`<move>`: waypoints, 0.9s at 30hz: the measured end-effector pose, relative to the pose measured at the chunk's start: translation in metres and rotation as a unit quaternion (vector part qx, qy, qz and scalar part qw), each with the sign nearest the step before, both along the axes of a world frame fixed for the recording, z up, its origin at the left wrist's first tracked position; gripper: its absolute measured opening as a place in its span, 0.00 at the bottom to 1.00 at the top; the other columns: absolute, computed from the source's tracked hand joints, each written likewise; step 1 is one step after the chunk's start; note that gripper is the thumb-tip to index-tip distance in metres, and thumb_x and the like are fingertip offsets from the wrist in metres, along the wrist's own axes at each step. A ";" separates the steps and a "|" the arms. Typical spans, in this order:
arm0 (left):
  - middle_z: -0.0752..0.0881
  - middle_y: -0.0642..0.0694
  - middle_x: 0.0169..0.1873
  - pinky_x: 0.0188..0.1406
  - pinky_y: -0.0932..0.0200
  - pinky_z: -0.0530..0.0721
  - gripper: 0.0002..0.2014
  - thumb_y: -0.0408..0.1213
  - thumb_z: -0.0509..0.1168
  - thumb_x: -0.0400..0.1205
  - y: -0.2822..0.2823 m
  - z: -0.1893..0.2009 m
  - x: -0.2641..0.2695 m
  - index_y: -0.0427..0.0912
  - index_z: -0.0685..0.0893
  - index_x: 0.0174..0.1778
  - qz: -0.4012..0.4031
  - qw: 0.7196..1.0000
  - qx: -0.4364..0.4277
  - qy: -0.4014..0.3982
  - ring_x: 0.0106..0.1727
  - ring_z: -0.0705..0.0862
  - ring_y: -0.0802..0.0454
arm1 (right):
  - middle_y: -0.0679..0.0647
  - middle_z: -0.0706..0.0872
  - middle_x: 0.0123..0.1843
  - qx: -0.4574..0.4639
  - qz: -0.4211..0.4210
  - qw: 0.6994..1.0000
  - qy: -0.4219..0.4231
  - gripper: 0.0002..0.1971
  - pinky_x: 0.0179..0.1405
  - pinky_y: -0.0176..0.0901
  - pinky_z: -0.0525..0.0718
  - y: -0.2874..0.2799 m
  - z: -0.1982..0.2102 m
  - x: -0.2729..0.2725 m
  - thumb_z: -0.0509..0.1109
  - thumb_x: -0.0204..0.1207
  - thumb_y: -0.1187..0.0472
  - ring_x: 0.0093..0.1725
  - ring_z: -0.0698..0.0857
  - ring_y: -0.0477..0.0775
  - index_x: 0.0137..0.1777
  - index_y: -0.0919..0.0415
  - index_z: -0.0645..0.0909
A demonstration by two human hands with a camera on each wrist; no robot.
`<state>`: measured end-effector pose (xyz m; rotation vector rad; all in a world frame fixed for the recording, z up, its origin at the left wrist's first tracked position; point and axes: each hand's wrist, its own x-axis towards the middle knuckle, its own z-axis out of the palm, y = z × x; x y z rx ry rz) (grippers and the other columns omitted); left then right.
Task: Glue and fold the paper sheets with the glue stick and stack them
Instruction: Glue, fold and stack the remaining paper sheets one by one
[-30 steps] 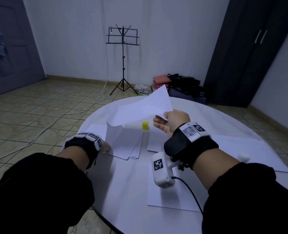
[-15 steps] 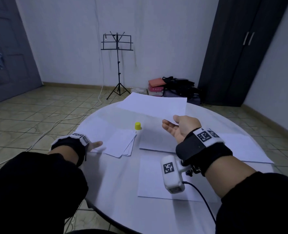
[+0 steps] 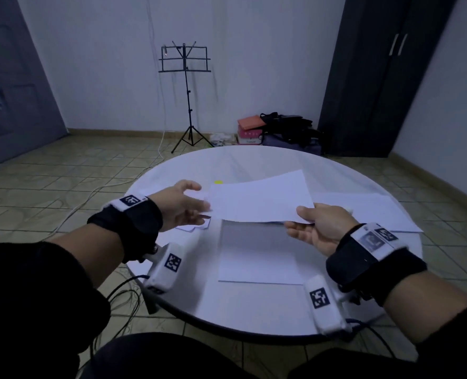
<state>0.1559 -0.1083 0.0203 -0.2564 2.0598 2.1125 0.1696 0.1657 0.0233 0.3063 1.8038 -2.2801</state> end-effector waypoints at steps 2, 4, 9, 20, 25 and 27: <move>0.85 0.42 0.38 0.30 0.61 0.88 0.13 0.16 0.65 0.77 0.013 -0.009 0.007 0.40 0.79 0.44 -0.053 0.997 -0.063 -0.007 0.29 0.84 0.53 | 0.61 0.82 0.44 0.044 0.021 0.999 -0.007 0.03 0.22 0.40 0.87 0.018 -0.007 0.006 0.61 0.83 0.71 0.36 0.83 0.59 0.52 0.69 0.76; 0.87 0.44 0.35 0.30 0.63 0.87 0.11 0.17 0.68 0.75 0.020 -0.019 0.011 0.38 0.84 0.41 -0.101 0.985 -0.137 -0.022 0.28 0.84 0.55 | 0.61 0.82 0.46 0.126 0.046 0.991 -0.021 0.09 0.21 0.39 0.86 0.037 -0.015 0.010 0.66 0.80 0.70 0.35 0.85 0.57 0.58 0.70 0.76; 0.86 0.53 0.24 0.31 0.67 0.85 0.09 0.23 0.74 0.73 0.038 -0.034 0.014 0.42 0.89 0.41 -0.180 0.931 -0.316 -0.026 0.29 0.83 0.58 | 0.59 0.81 0.37 0.387 0.121 0.913 -0.043 0.10 0.20 0.37 0.77 0.061 -0.023 0.011 0.76 0.72 0.68 0.26 0.83 0.52 0.41 0.63 0.75; 0.83 0.53 0.30 0.30 0.68 0.81 0.09 0.29 0.77 0.72 0.055 -0.042 0.008 0.48 0.85 0.39 -0.247 0.870 -0.425 -0.038 0.34 0.81 0.55 | 0.56 0.81 0.26 0.592 0.211 0.774 -0.077 0.18 0.27 0.38 0.74 0.048 -0.024 -0.003 0.79 0.69 0.60 0.23 0.78 0.52 0.29 0.62 0.72; 0.83 0.54 0.25 0.32 0.66 0.81 0.10 0.29 0.77 0.72 0.053 -0.047 0.004 0.48 0.85 0.38 -0.259 0.863 -0.432 -0.046 0.31 0.80 0.51 | 0.55 0.84 0.28 0.614 0.254 0.742 -0.086 0.14 0.28 0.38 0.75 0.046 -0.029 -0.006 0.77 0.72 0.59 0.24 0.77 0.50 0.32 0.62 0.75; 0.82 0.57 0.22 0.31 0.66 0.80 0.10 0.29 0.77 0.72 0.051 -0.048 0.003 0.48 0.84 0.37 -0.261 0.861 -0.433 -0.048 0.26 0.79 0.54 | 0.56 0.84 0.28 0.609 0.258 0.745 -0.092 0.14 0.31 0.39 0.76 0.047 -0.031 -0.009 0.77 0.72 0.60 0.24 0.78 0.51 0.33 0.63 0.76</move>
